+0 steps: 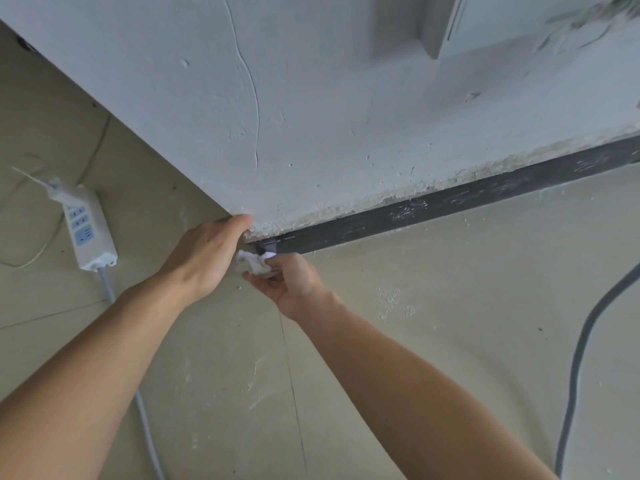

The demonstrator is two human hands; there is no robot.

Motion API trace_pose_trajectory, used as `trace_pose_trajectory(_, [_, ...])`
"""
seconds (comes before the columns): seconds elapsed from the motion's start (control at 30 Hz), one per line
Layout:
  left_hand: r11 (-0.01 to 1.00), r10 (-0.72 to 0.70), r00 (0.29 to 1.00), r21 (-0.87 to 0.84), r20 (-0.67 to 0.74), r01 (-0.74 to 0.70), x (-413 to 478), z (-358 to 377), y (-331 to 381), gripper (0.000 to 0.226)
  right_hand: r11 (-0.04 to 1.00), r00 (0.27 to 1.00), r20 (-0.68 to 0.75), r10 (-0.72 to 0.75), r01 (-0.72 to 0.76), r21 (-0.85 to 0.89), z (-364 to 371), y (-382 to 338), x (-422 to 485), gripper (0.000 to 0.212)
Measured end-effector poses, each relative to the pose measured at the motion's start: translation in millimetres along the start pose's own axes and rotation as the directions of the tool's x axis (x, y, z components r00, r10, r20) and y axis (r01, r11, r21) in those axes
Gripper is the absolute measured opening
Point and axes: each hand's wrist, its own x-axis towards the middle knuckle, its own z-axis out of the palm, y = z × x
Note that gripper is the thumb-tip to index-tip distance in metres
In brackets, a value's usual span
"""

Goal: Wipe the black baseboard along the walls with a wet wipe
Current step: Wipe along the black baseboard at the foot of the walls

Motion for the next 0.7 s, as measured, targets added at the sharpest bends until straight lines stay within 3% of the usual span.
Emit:
trace_pose_trajectory(0.13, [0.998,-0.038,0.999,-0.059,-0.002,0.038,0,1,0,0.026,0.993,0.998,-0.024,-0.063,0.065,0.093,-12,-21,-20,0.019])
trace_pose_trajectory(0.33, [0.997,-0.021,1.000,-0.080,0.007,0.021,1,2,-3,0.032,0.889,0.959,-0.215,-0.184,0.256,0.380,-64,-36,-41,0.019])
trace_pose_trajectory(0.47, [0.997,-0.019,1.000,-0.077,0.006,0.020,3,2,-4,0.033,0.990,0.985,-0.150,-0.082,0.098,0.102,-51,-11,-40,0.017])
trace_pose_trajectory(0.57, [0.996,-0.017,1.000,-0.089,-0.013,0.016,0,5,-2,0.033,0.989,0.991,-0.116,-0.060,0.043,-0.142,-33,6,-20,0.023])
trace_pose_trajectory(0.63, [0.998,0.010,1.000,-0.060,-0.011,-0.011,-3,10,-1,0.043,0.978,0.987,-0.116,-0.111,0.087,-0.191,-29,-3,-11,0.022])
trace_pose_trajectory(0.7, [0.998,0.029,1.000,-0.056,-0.007,-0.030,-4,14,-5,0.045,0.987,0.986,-0.110,-0.123,0.110,-0.113,-34,-22,-10,0.026])
